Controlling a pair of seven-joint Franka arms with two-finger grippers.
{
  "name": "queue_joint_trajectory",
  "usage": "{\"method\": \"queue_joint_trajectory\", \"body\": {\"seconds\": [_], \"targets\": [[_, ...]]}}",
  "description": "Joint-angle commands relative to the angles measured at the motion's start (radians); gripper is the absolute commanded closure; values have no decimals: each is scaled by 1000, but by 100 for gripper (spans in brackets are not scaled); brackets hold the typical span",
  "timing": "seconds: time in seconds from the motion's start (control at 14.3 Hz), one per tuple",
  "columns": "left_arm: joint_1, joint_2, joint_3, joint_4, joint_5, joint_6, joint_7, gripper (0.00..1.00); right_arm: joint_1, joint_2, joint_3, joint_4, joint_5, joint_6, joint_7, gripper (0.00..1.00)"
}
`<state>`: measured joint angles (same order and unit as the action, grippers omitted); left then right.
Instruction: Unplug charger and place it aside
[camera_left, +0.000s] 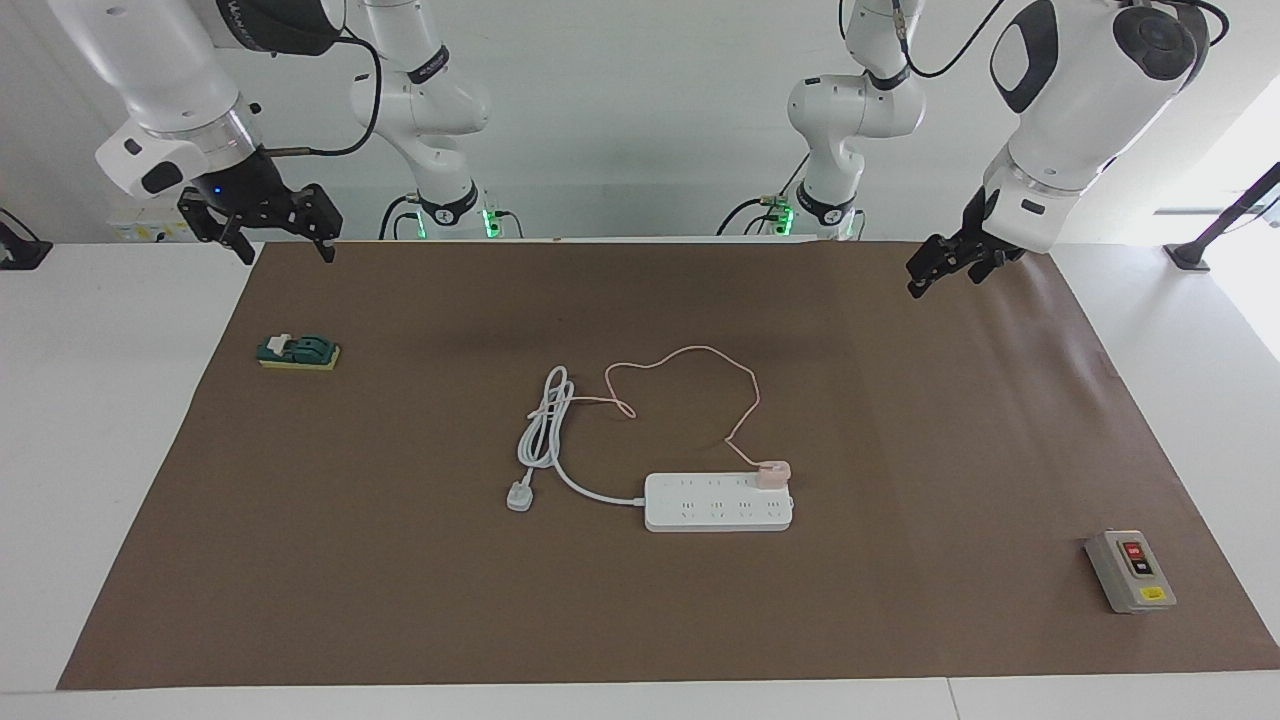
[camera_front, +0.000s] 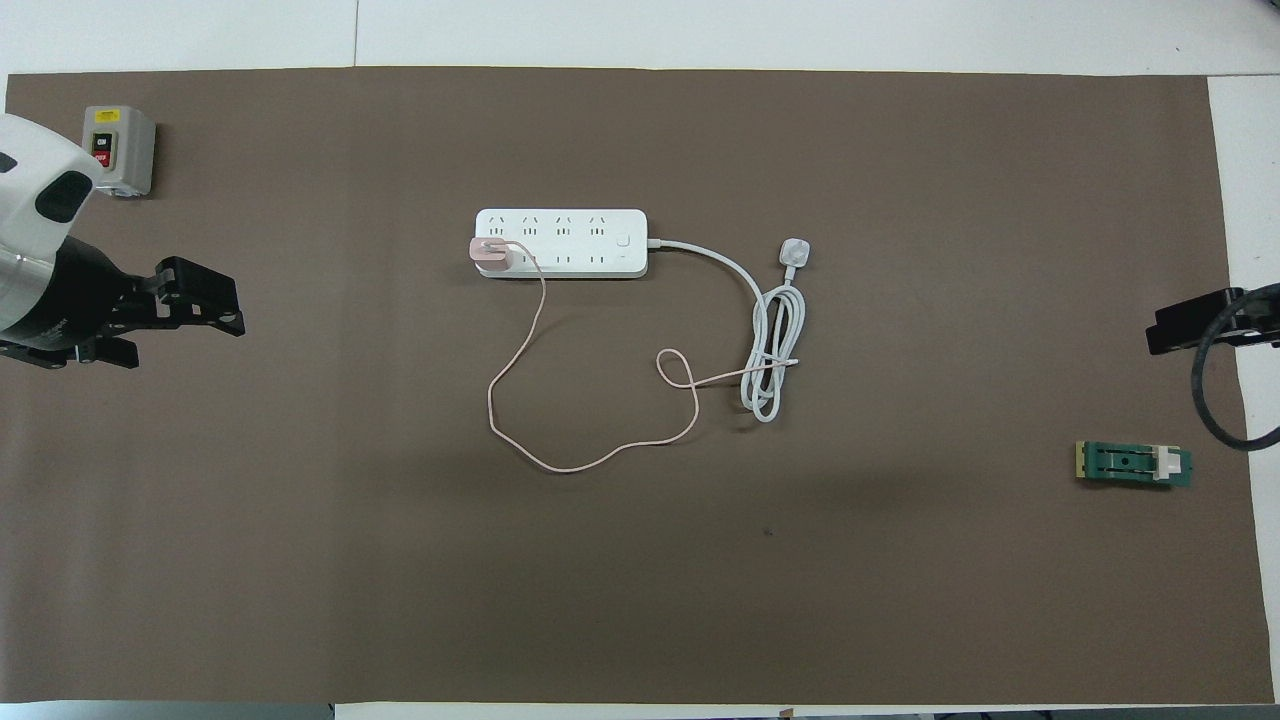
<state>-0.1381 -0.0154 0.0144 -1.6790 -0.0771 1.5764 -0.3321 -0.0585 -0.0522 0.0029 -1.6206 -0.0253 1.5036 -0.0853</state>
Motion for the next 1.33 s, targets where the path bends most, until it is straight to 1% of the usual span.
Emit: {"method": "queue_joint_trajectory", "body": {"seconds": [0.0, 0.21, 0.28, 0.49, 0.63, 0.7, 0.77, 0.91, 1.05, 1.12, 1.26], "targets": [[-9, -11, 10, -31, -12, 37, 8, 0, -12, -20, 8, -21, 7, -8, -19, 0], [-8, -12, 16, -28, -7, 21, 166, 0, -14, -20, 8, -19, 7, -5, -14, 0], [-8, -12, 21, -27, -7, 13, 192, 0, -14, -20, 8, -19, 7, -6, -19, 0], [-8, -11, 19, -27, -7, 23, 186, 0, -20, -20, 8, -19, 7, -6, -24, 0], [6, -2, 19, -22, -6, 66, 171, 0, -17, -20, 8, -22, 10, -5, -16, 0], [21, 5, 16, -13, -6, 74, 118, 0, -12, -20, 8, -24, 10, 6, -5, 0], [28, 29, 15, 7, -6, 82, 38, 0, -8, -17, 9, -28, 18, 7, 39, 0], [23, 93, 15, 67, -7, 85, -135, 0, 5, -2, 9, -41, 80, 27, 164, 0], [14, 178, 13, 143, -6, 82, -339, 0, 51, 3, 9, -79, 90, 78, 246, 0], [8, 216, 10, 178, -6, 86, -463, 0, 68, 14, 9, -87, 97, 96, 310, 0], [-32, 265, 12, 220, -6, 91, -644, 0, 91, 66, 9, -85, 166, 121, 413, 0]]}}
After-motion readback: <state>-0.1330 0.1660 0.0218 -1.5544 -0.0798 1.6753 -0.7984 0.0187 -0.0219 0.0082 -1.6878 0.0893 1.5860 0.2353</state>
